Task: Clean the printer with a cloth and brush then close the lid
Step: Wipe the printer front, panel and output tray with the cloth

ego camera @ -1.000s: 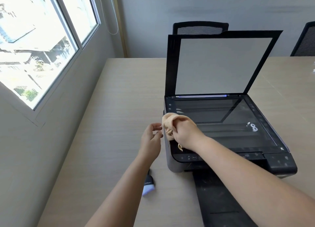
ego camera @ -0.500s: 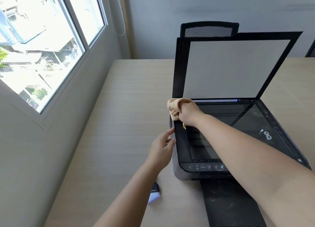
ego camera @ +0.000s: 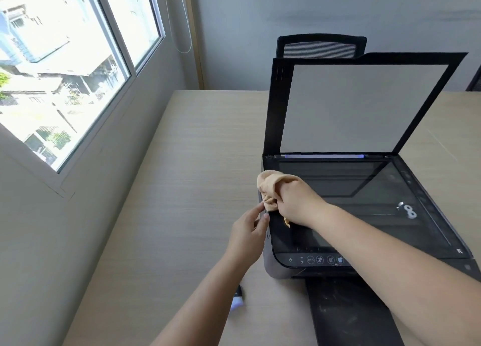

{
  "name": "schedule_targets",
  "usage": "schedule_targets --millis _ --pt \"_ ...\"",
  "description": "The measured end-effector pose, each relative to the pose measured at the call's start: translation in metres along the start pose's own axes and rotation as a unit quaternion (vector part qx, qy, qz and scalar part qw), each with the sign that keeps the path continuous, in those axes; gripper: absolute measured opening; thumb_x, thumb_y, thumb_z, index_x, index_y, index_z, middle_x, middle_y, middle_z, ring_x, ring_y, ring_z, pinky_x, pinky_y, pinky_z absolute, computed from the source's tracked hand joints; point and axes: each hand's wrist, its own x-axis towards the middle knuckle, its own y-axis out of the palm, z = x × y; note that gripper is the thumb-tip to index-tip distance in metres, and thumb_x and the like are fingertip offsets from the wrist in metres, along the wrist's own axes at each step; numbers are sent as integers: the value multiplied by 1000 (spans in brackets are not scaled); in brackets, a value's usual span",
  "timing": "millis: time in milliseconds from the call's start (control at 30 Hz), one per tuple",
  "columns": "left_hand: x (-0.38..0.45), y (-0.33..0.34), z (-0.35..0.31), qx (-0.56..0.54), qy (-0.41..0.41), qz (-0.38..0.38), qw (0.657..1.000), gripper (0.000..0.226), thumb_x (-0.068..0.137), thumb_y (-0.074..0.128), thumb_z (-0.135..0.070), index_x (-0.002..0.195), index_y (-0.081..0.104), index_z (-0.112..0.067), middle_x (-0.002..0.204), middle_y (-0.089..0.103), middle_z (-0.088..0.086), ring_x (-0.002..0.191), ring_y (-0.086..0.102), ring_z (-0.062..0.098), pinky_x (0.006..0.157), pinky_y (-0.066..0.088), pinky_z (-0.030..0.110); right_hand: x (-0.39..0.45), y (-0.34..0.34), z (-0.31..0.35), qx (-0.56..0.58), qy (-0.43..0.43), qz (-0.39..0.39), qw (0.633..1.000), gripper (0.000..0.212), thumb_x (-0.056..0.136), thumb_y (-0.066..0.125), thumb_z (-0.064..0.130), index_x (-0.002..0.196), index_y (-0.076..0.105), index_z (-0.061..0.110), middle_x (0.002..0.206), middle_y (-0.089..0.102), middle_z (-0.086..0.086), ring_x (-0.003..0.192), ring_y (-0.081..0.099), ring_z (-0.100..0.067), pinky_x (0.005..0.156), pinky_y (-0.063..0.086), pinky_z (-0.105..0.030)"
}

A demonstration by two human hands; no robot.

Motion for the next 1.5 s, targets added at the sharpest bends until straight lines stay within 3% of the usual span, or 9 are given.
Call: schedule_targets --millis 200,400,567,800,1000,1100,1300,1400,1500 --pt "-1 4 4 -6 -19 -3 1000 41 96 47 -37 137 52 -35 100 65 -16 96 63 4 93 49 27 47 -24 6 93 68 32 993 18 78 40 3 76 44 21 73 50 1 64 46 -14 66 47 -37" --pt "0 1 -2 -4 -29 1 1000 38 98 48 -31 135 53 -35 88 59 -15 83 54 -1 88 49 25 69 -36 0 61 91 35 993 24 80 58 13 84 44 31 93 48 3 83 45 -17 80 46 -32" --pt "0 0 -2 11 -28 -1 1000 38 97 49 -32 135 53 -35 88 69 -7 79 64 8 84 51 31 63 -31 -7 101 107 80 986 26 64 33 -2 72 34 23 70 35 1 69 35 -25 62 37 -38" --pt "2 -1 0 30 -14 3 999 38 98 48 -33 135 52 -36 99 70 -9 71 59 0 71 46 17 68 -24 0 82 173 20 981 14 70 43 11 67 51 22 70 54 12 72 56 -13 73 47 -29" --pt "4 -11 -3 43 -17 39 998 39 99 50 -30 137 52 -33 122 65 -12 98 60 -10 82 43 6 66 -32 7 108 122 51 985 21 91 50 16 104 66 14 99 70 1 88 66 -10 91 48 -24" --pt "4 -12 1 11 -21 56 998 39 100 47 -23 138 51 -32 123 63 -14 106 59 -8 92 45 16 57 -36 12 60 106 83 989 11 89 49 15 84 59 13 85 64 1 77 60 -14 80 47 -22" --pt "3 -9 11 -48 -100 45 993 45 97 34 2 128 60 -18 89 62 1 99 67 8 82 48 22 -20 -29 29 33 66 100 992 18 88 49 19 100 63 23 99 66 2 92 60 -17 87 51 -35" --pt "2 -7 7 -38 -86 32 995 35 95 42 -8 104 70 -27 91 71 -5 103 67 19 84 53 29 -61 -19 41 26 55 116 991 33 90 48 22 121 58 22 116 65 -1 105 58 -20 92 49 -34" --pt "-5 -3 3 -28 -47 8 998 30 96 50 -24 120 67 -29 117 69 -9 113 61 11 99 48 35 -104 -13 59 16 31 103 994 48 92 47 30 140 43 21 139 51 -4 128 46 -22 105 39 -32"
